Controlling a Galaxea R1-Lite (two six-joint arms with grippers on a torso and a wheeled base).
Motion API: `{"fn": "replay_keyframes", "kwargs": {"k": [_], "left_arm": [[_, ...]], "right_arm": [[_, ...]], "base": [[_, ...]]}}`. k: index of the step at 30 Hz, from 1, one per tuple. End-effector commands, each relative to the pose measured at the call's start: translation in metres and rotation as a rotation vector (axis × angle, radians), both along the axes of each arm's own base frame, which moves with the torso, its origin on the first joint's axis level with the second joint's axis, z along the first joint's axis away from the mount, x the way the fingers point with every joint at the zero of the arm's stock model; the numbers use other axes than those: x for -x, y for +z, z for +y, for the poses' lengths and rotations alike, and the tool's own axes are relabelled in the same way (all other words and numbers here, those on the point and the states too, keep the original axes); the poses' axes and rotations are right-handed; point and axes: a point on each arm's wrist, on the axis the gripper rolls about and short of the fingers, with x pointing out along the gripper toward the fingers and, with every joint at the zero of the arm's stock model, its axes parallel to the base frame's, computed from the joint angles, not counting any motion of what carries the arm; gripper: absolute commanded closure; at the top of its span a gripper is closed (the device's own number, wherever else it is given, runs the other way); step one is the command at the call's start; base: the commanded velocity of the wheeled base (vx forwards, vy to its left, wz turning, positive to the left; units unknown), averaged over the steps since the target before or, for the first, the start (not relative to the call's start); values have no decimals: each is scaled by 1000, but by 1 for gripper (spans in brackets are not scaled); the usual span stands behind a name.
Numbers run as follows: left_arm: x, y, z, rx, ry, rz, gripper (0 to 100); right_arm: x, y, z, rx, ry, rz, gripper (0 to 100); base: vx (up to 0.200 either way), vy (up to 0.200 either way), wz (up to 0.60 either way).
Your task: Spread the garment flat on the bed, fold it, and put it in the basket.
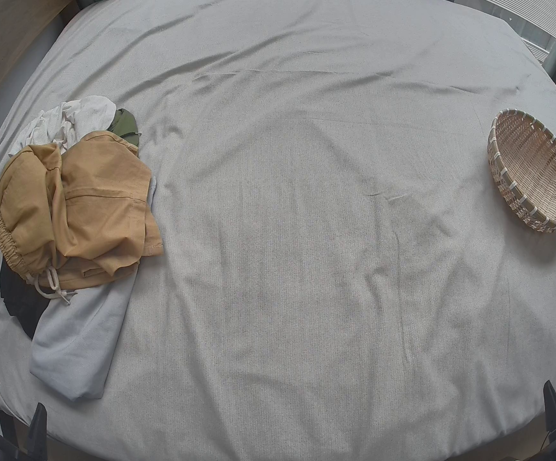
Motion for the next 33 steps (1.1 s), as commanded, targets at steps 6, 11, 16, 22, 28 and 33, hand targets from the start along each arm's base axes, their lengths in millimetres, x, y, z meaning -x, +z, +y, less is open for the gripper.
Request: {"fn": "replay_keyframes", "kwargs": {"k": [6,11,16,22,28,33], "left_arm": [[0,-5,0,2,3,-1,0],[0,-5,0,3,3,-1,0],[0,-5,0,2,3,-1,0],[0,-4,0,2,1,-9,0],[10,62,0,3,-1,-141,0],[-4,74,-1,110,-142,-52,0]], "right_arm": [[0,-5,0,1,0,1,0],[0,-5,0,2,0,1,0],[0,-5,0,2,0,1,0],[0,-5,0,2,0,1,0],[0,-5,0,2,-1,3,0],[0,-5,0,2,0,3,0]], "base": [[0,0,0],[0,0,0],[0,0,0],[0,0,0],[0,0,0],[0,0,0]]}}
